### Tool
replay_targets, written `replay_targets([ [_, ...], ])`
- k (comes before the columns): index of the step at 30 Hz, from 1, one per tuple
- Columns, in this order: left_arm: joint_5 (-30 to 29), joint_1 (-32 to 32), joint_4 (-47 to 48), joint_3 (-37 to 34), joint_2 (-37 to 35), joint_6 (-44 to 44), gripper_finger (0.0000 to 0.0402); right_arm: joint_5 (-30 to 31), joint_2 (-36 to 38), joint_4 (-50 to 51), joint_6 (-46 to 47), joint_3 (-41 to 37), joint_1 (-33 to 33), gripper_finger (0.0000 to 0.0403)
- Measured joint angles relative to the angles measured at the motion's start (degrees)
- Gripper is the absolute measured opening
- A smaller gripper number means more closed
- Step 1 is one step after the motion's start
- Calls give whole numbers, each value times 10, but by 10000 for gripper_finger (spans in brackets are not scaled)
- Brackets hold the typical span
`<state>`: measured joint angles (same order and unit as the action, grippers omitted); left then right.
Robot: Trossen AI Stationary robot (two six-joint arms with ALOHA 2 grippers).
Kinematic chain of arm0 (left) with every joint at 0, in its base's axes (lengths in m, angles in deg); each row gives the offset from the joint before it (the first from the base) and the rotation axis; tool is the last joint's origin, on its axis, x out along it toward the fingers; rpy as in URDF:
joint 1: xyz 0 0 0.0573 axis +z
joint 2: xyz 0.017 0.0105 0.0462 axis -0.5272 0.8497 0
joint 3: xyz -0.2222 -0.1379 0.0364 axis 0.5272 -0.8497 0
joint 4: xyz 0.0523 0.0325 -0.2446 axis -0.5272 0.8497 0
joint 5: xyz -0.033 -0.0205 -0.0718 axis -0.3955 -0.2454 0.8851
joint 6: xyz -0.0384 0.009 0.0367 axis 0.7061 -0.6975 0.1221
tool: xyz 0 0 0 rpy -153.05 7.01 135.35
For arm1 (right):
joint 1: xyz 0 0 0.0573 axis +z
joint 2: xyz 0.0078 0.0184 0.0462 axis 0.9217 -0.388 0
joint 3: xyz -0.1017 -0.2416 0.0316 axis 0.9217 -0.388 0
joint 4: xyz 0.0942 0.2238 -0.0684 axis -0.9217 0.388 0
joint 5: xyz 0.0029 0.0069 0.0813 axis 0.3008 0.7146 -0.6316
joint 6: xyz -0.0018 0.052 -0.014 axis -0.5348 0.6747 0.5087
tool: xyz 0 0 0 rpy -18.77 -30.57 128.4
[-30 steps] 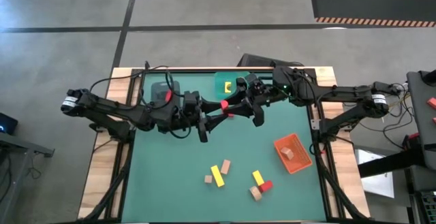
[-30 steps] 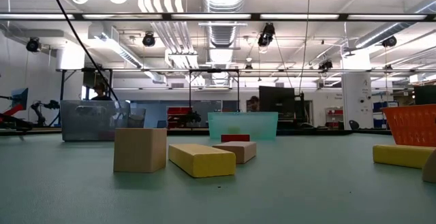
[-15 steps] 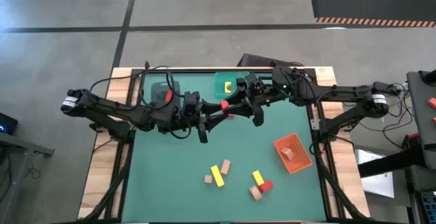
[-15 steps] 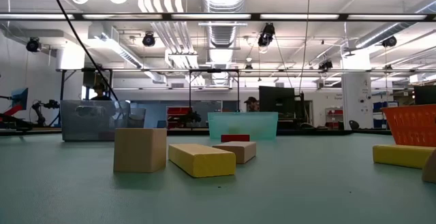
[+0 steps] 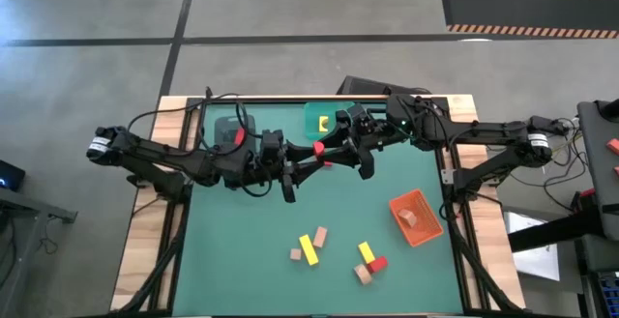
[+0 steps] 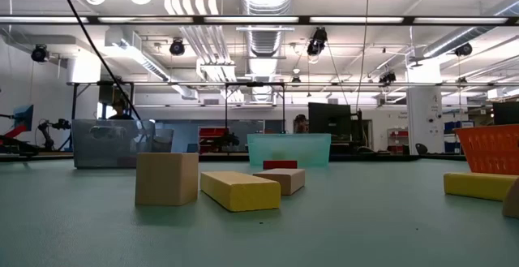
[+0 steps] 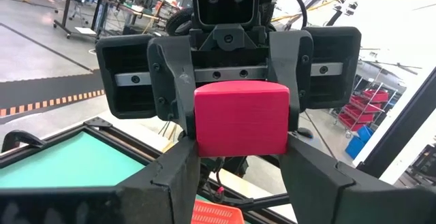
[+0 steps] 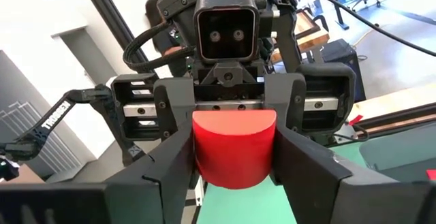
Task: Sort & place blocks by color
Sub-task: Put the red block into the black bin
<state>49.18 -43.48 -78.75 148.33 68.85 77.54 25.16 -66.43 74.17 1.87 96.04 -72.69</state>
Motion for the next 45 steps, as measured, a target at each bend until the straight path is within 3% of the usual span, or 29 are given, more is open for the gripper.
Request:
replay_targets([
  [14, -1, 0, 1, 0, -1, 14, 166, -5, 3, 4, 6, 0, -8, 207],
  [23, -2, 2, 37, 0, -14, 33, 166, -4, 31, 102, 12, 8, -35, 208],
  [29, -1, 9, 138, 1, -57, 75, 166, 2, 54, 201, 11, 41, -52, 208],
  [36, -2, 43, 299, 9, -114, 136, 166, 62, 73, 316, -3, 79, -53, 208],
  [45, 5, 152, 531, 14, -147, 247, 166, 76, 90, 348, -1, 97, -53, 208],
])
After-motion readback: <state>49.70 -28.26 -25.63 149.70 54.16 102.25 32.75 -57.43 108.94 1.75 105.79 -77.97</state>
